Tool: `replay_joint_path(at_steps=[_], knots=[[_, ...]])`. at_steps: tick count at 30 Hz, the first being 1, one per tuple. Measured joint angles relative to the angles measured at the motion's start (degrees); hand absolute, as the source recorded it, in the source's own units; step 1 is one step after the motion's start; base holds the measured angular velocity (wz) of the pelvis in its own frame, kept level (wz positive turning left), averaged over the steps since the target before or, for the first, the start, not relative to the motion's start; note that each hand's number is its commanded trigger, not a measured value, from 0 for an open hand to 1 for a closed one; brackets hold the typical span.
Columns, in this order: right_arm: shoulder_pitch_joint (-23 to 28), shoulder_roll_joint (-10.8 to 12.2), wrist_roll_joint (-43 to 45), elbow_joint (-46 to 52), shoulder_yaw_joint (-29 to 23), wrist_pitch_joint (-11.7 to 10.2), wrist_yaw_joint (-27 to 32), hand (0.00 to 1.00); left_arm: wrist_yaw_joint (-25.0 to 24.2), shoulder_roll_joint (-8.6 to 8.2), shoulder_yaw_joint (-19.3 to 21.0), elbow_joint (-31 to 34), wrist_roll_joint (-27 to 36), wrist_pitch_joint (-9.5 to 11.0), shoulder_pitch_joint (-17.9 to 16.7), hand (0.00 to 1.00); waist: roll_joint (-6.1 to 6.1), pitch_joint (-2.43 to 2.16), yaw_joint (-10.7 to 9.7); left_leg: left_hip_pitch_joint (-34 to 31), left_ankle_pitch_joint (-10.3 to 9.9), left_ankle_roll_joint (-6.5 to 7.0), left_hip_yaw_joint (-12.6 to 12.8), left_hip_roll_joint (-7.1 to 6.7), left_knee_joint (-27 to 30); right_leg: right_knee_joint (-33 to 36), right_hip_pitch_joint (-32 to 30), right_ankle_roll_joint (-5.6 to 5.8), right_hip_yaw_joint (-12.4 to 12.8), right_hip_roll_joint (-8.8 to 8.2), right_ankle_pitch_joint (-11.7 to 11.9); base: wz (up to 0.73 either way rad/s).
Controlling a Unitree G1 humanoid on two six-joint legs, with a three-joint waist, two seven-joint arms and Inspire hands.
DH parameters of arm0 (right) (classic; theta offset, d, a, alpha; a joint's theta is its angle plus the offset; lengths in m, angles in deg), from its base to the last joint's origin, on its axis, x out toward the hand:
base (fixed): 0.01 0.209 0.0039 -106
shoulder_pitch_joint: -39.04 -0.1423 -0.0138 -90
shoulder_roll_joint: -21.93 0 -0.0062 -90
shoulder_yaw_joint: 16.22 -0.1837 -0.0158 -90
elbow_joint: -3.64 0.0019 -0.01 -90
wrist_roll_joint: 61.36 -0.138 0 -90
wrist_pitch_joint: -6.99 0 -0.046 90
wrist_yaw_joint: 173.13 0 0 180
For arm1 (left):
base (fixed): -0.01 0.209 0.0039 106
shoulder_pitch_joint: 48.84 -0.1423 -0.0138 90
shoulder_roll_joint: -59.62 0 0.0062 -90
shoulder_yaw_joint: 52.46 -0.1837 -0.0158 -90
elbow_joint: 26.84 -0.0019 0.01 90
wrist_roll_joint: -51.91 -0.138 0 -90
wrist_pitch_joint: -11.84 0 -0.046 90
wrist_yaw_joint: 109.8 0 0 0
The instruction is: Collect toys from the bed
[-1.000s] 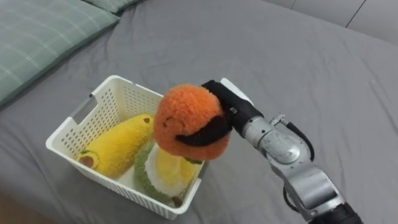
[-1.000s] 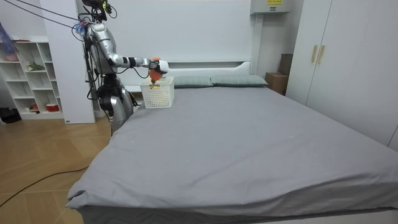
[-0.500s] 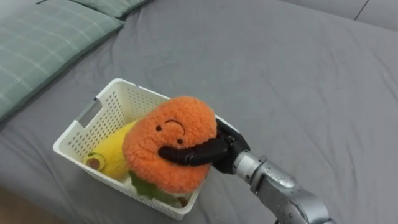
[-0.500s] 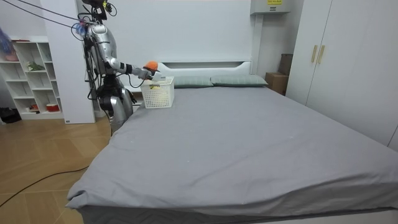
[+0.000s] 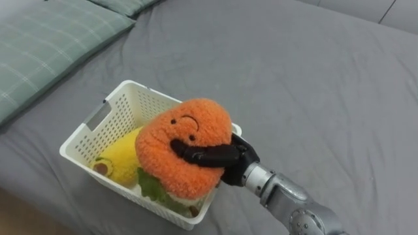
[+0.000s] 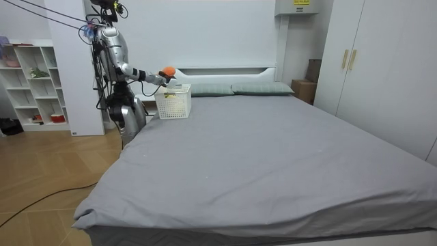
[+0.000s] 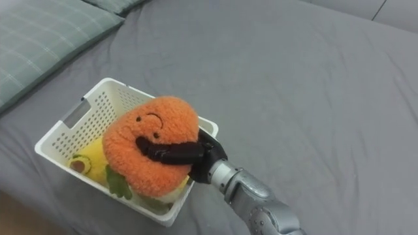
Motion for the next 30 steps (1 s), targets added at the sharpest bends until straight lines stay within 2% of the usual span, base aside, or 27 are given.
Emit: replay_joint_path(at_steps=[4,12,14,17,20,27,30], knots=[[0.0,0.0,0.1,0.0,0.4,0.0,0.0,0.0,-0.6,0.02,0.0,0.1,1.9,-0.4,0.0,0.0,-0.05,0.0,-0.3,-0.1,0.0,0.0,0.0,0.0,0.0,0.0,0.0,0.0,0.0,-0.01,0.0,0.0],[0.0,-0.9,0.9,0.0,0.3,0.0,-0.7,0.0,-2.2,0.06,0.2,0.1,1.8,-0.4,0.0,0.0,-0.36,0.07,-0.3,-0.2,0.0,0.0,0.0,0.0,0.0,0.0,0.0,0.0,0.0,-0.3,0.0,0.0],[0.0,-1.3,1.0,0.0,0.3,0.0,-0.7,0.0,-2.2,0.15,0.2,0.1,1.6,-0.4,0.0,0.0,-0.64,0.08,-0.3,-0.2,0.0,0.0,0.0,-0.01,0.0,0.0,0.0,0.0,0.0,-0.27,0.0,0.0],[0.0,-1.6,1.1,0.0,0.3,0.0,-0.7,0.0,-2.2,0.47,0.2,0.1,1.1,-0.4,0.0,0.0,-1.08,0.34,-0.3,-0.2,0.0,0.0,0.0,0.0,0.0,0.0,-0.1,0.0,-0.1,-0.21,0.0,0.0],[0.0,-2.3,1.5,0.0,0.3,0.0,-0.3,0.0,-2.2,0.54,0.1,0.1,1.1,-0.4,0.0,0.0,-1.37,0.3,-0.4,-0.2,0.0,0.04,0.3,0.0,0.0,0.0,-0.1,0.01,0.0,-0.26,0.0,0.0],[0.0,-2.7,8.8,0.0,-0.5,-0.2,2.4,0.0,-2.1,0.62,0.1,0.7,1.9,-0.1,0.0,0.0,-1.43,0.24,-2.0,-0.1,0.0,0.07,1.0,0.05,0.1,0.0,0.0,0.08,0.5,-0.21,0.0,-0.02],[0.0,-3.0,10.7,0.0,-1.0,-1.3,3.8,0.0,-2.1,0.6,0.1,0.7,2.0,1.0,0.2,0.0,-1.33,0.25,-2.2,0.0,0.0,0.07,1.1,0.09,0.1,0.1,0.0,0.08,1.2,-0.16,0.1,-0.08]])
